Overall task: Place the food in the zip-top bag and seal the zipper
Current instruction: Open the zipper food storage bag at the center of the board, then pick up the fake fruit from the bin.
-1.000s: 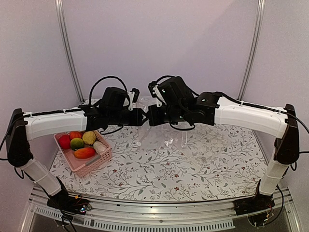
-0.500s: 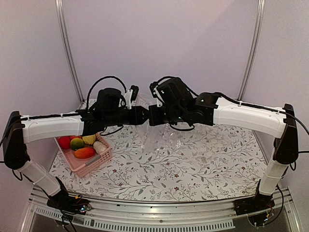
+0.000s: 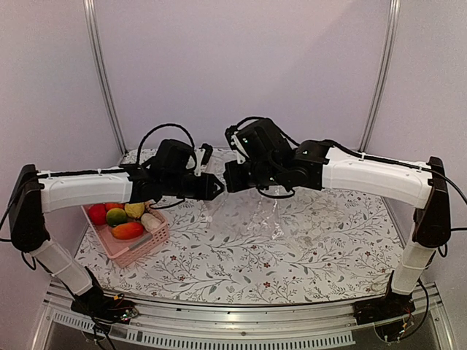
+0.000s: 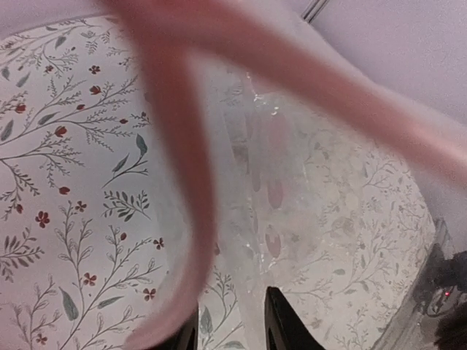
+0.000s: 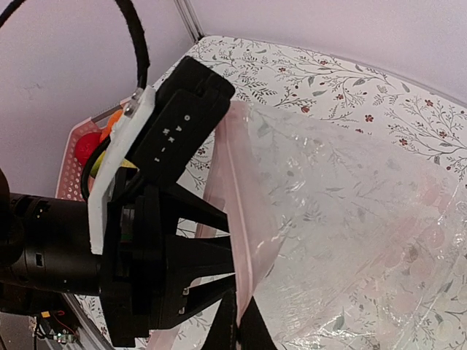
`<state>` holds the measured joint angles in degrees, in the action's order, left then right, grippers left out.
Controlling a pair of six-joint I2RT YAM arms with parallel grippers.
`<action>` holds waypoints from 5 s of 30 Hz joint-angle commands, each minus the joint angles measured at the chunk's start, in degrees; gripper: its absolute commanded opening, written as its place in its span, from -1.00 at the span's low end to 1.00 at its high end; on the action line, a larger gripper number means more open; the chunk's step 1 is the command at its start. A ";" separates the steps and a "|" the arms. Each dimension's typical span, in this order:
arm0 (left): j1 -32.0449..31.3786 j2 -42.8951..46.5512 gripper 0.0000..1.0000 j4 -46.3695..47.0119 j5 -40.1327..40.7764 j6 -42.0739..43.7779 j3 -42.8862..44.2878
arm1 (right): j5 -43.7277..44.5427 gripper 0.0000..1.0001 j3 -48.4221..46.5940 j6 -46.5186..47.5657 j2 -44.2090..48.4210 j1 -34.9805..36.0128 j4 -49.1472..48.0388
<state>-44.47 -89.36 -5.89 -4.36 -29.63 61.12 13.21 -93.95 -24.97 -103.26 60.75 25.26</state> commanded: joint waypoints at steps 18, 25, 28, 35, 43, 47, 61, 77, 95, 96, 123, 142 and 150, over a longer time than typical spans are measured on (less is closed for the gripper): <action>-8.62 -5.17 -0.40 -22.67 33.86 10.15 8.10 | 5.31 -1.00 -3.94 -0.67 -1.04 0.24 7.15; -8.62 1.64 -0.17 -13.43 15.65 10.97 5.55 | 5.07 -1.00 -4.39 -2.02 -2.41 -0.18 8.22; -8.54 4.90 -0.05 -10.70 10.31 10.74 5.10 | 4.12 -1.00 -4.40 -2.35 -2.85 -0.68 8.31; -8.11 10.58 0.20 -9.29 -1.01 9.10 3.56 | 2.28 -1.00 -4.48 -3.05 -3.48 -1.25 8.23; -6.86 20.18 0.35 -11.37 -3.32 5.91 -0.60 | 1.82 -1.00 -4.48 -3.26 -3.79 -1.51 8.23; -3.00 25.37 0.43 -16.84 0.67 3.36 -1.58 | 1.74 -1.00 -4.63 -3.09 -3.79 -1.55 8.26; 27.62 23.85 0.99 -36.65 5.86 5.67 -0.14 | 0.77 -1.00 -5.49 -2.14 -4.05 -1.52 8.19; 42.36 6.43 0.99 -31.58 9.31 6.77 3.30 | -1.37 -1.00 -5.70 -1.68 -4.32 -1.65 7.06; 44.03 -1.79 0.77 -30.30 5.60 7.64 3.97 | -2.09 -1.00 -5.10 -1.92 -4.21 -1.56 6.45; 44.03 -2.23 0.76 -30.34 5.11 7.64 4.04 | -2.13 -1.00 -5.10 -1.89 -4.16 -1.58 6.35; 46.23 -3.28 0.29 -31.28 5.13 7.74 4.26 | -3.02 -1.00 -4.28 -2.40 -4.05 -1.60 5.62; 46.23 0.44 -0.14 -32.86 7.38 9.82 3.32 | -3.28 -1.00 -4.13 -2.65 -3.84 -1.53 5.44; 46.10 8.03 -0.18 -33.64 6.36 9.57 -0.77 | -3.13 -1.00 -4.08 -2.13 -3.28 -1.57 5.43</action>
<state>1.08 -85.84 -38.35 2.63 -20.58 62.78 10.28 -98.19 -27.24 -106.28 59.55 31.66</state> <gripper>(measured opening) 0.546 0.005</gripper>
